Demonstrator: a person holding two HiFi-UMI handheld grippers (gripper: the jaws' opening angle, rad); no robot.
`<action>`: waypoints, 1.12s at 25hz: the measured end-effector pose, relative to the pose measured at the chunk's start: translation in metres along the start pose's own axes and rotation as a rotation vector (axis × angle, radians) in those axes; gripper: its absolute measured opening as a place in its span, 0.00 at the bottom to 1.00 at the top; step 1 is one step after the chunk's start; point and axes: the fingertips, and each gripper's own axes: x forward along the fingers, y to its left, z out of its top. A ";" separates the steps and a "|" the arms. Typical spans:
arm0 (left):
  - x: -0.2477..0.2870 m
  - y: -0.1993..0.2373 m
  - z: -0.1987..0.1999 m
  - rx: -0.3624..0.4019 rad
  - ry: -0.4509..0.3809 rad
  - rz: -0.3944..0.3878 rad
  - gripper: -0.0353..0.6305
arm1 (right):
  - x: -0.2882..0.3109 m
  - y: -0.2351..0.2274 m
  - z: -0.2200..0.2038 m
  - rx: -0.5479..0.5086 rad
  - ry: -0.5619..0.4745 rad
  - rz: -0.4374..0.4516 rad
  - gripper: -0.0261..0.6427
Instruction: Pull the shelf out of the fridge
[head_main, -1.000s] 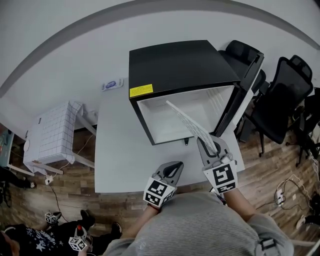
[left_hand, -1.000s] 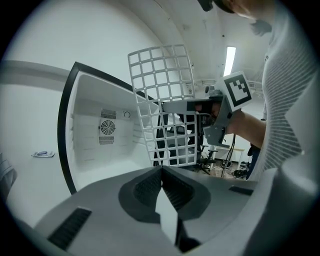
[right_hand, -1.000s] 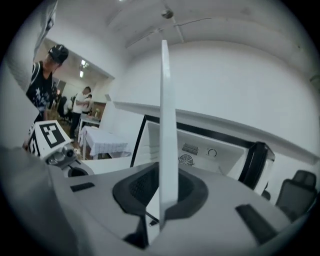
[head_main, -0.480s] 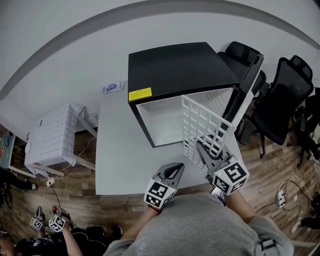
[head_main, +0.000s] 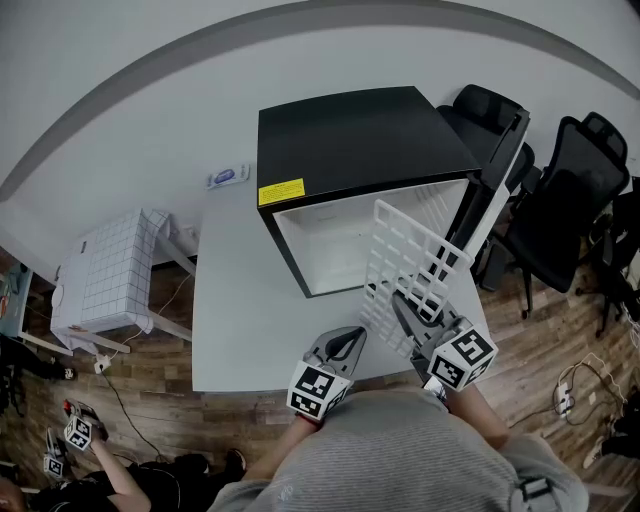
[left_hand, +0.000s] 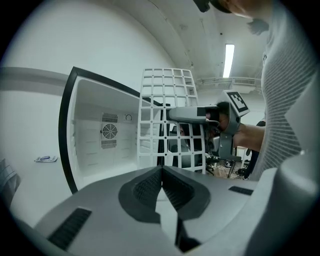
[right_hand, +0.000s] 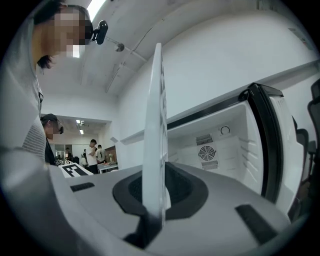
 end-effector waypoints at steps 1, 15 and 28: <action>-0.001 0.000 0.000 0.000 -0.001 0.001 0.07 | -0.001 0.001 -0.002 0.005 -0.001 0.006 0.09; 0.003 0.003 -0.007 -0.017 0.022 -0.005 0.07 | -0.004 0.001 0.001 0.014 -0.018 0.019 0.09; 0.003 0.004 -0.005 -0.016 0.008 -0.003 0.07 | -0.003 0.001 0.000 0.010 -0.009 0.023 0.09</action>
